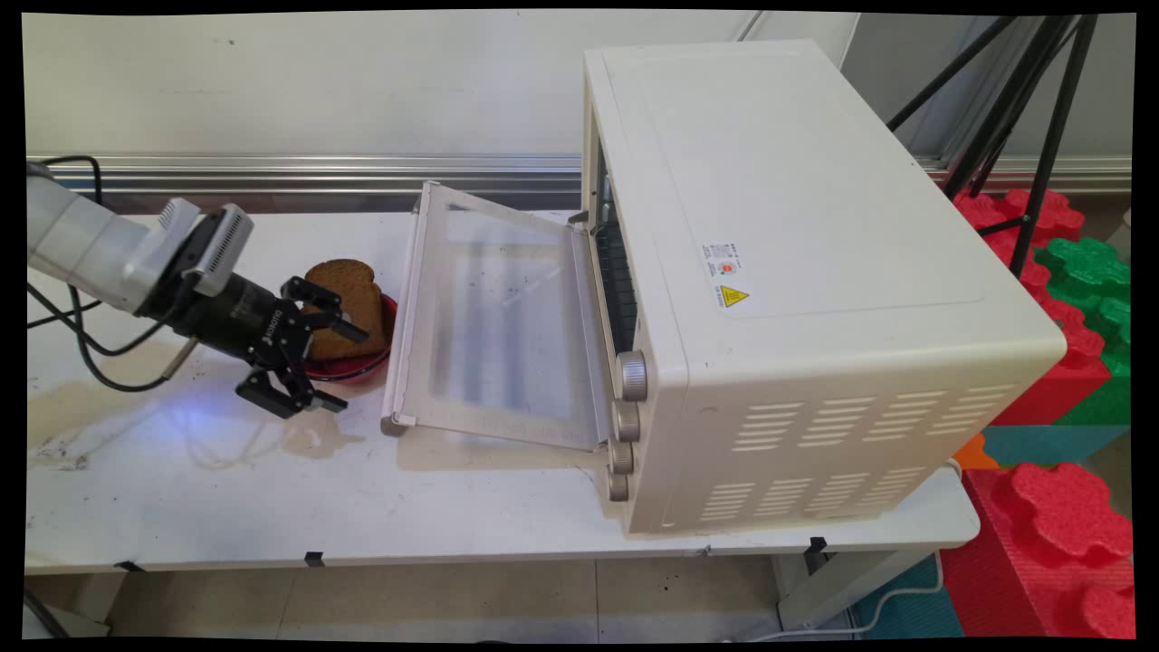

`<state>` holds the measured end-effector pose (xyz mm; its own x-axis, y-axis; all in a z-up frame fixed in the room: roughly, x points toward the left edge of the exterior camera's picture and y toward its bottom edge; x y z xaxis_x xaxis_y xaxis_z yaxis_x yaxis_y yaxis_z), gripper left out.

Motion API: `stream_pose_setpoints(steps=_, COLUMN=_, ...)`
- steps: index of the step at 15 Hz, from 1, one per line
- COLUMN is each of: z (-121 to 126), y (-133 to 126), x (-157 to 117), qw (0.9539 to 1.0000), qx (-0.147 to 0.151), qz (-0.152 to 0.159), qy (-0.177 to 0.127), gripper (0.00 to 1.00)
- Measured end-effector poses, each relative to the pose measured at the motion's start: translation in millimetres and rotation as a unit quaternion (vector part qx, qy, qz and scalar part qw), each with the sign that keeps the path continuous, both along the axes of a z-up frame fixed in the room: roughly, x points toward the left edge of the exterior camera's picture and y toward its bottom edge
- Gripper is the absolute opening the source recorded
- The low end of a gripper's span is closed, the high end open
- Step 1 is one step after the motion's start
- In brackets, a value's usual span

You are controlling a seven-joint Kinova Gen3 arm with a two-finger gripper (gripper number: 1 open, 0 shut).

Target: Close the oven

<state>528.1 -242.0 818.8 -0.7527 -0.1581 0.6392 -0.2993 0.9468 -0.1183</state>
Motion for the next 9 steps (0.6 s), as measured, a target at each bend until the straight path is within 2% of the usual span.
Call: stream_pose_setpoints(steps=9, z=-14, y=-4, x=-16, qw=1.0, qx=-0.006, qz=-0.001, qy=0.0, gripper=1.0)
